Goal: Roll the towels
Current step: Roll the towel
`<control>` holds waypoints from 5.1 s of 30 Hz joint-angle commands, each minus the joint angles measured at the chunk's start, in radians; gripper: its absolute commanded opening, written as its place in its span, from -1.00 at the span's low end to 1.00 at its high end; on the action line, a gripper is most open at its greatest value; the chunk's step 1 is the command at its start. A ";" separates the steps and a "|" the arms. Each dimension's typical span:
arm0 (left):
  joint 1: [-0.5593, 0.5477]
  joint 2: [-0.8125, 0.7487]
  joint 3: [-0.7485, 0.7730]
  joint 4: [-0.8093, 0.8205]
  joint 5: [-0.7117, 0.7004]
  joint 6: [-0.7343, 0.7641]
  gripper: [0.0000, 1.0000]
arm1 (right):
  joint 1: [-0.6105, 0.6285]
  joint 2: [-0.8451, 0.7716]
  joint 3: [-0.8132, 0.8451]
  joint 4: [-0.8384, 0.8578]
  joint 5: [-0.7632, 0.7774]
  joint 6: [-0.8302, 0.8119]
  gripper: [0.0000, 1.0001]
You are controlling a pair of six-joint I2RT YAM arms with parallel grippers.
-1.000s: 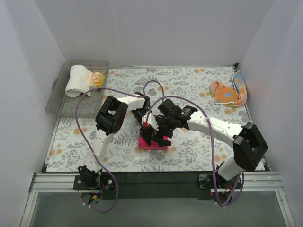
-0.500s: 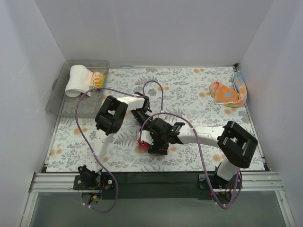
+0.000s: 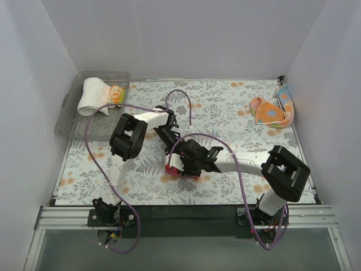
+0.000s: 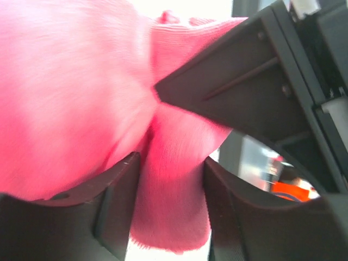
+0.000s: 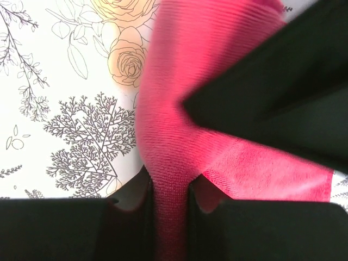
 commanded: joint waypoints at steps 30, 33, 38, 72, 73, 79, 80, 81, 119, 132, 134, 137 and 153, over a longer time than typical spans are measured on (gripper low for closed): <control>0.024 -1.206 -0.868 0.813 -0.413 0.102 0.39 | -0.284 0.574 0.396 -0.661 -0.804 -0.117 -0.97; -0.091 -1.200 -0.899 0.863 -0.449 0.102 0.40 | -0.293 0.620 0.422 -0.681 -0.810 -0.114 -0.97; -0.215 -1.136 -0.916 0.929 -0.484 0.099 0.40 | -0.307 0.664 0.459 -0.691 -0.815 -0.090 -0.97; -0.173 -0.661 -0.715 0.533 -0.289 0.071 -1.00 | -0.676 0.369 0.670 -0.689 -0.698 0.028 0.34; -0.153 -0.635 -0.689 0.506 -0.268 0.078 -1.00 | -0.686 0.315 0.635 -0.678 -0.687 0.024 0.34; -0.041 -0.386 -0.478 0.350 -0.177 0.104 -0.92 | -0.684 0.079 0.447 -0.571 -0.629 -0.008 0.31; -0.032 -0.352 -0.450 0.330 -0.165 0.110 -0.91 | -0.666 0.051 0.423 -0.541 -0.609 -0.010 0.29; -0.012 -0.320 -0.422 0.290 -0.147 0.119 -0.90 | -0.654 0.025 0.400 -0.522 -0.594 -0.013 0.28; 0.186 -0.135 -0.066 0.192 -0.075 0.133 0.40 | -0.161 0.091 0.139 -0.290 -0.421 -0.121 -0.97; 0.357 -0.586 -0.284 0.421 -0.073 0.030 0.45 | -0.328 0.391 0.393 -0.545 -0.727 -0.062 -0.97; 0.313 -0.727 -0.423 0.492 -0.132 0.033 0.46 | -0.353 0.440 0.430 -0.597 -0.773 -0.076 -0.97; 0.217 -0.853 -0.604 0.624 -0.281 0.047 0.49 | -0.388 0.528 0.490 -0.650 -0.823 -0.091 -0.97; -0.295 -1.079 -1.039 1.288 -0.668 0.207 0.66 | -0.448 0.819 0.642 -0.780 -0.911 -0.157 -0.97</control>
